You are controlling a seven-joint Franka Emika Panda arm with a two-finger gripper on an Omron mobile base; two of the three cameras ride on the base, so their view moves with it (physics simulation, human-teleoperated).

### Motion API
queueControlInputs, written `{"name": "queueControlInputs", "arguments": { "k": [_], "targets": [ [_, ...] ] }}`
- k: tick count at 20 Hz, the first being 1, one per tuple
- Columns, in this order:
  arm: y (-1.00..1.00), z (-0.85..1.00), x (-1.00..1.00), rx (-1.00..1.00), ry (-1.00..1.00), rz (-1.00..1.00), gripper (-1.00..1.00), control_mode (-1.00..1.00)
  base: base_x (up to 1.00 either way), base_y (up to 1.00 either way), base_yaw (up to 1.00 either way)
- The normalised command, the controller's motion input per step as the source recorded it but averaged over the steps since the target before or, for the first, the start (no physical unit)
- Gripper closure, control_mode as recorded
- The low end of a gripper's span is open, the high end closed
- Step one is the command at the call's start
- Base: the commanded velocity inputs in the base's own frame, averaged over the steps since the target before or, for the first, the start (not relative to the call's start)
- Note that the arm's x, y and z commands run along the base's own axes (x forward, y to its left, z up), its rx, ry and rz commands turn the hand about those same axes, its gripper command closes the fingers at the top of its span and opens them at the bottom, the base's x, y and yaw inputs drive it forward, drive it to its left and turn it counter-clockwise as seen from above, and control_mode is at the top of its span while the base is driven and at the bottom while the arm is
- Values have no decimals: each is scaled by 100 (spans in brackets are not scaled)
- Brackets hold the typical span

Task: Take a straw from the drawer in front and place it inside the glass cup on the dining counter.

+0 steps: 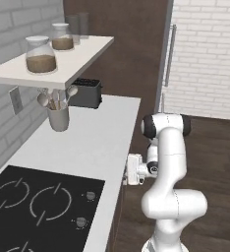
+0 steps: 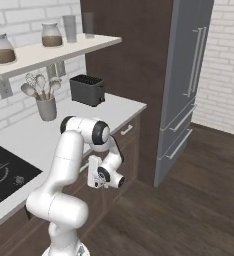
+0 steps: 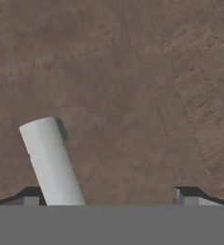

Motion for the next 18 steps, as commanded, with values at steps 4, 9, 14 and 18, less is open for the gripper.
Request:
{"name": "queueControlInputs", "arguments": {
  "k": [4, 9, 14, 18],
  "targets": [
    [50, -2, 7, -3, 0, 0, -100, -100, 0, 0, 0],
    [69, -14, 16, -5, 3, 0, 100, -100, 0, 0, 0],
    [42, -10, 22, 0, 0, 0, 100, -100, 0, 0, 0],
    [13, -11, 2, 0, 6, 0, 100, -100, 0, 0, 0]
  ]
}}
